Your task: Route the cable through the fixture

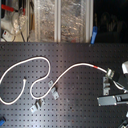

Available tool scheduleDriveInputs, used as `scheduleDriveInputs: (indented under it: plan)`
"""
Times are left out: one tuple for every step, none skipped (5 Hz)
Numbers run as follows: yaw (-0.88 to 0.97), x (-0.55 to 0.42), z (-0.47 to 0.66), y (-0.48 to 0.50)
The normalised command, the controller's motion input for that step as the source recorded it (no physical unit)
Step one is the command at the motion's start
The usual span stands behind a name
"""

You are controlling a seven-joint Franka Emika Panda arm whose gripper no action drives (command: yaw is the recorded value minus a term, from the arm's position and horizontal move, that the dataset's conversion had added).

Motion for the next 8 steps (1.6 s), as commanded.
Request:
scheduleDriveInputs:
  plan:
    - [0.00, 0.003, 0.00, -0.009]
    - [0.30, -0.129, 0.27, 0.181]
    - [0.45, -0.136, 0.17, 0.024]
    - [0.45, -0.131, 0.17, 0.031]
    - [0.45, -0.127, 0.17, 0.043]
    - [0.27, -0.198, 0.20, 0.134]
    - [0.00, -0.310, 0.23, 0.272]
    - [0.05, 0.005, 0.03, 0.041]
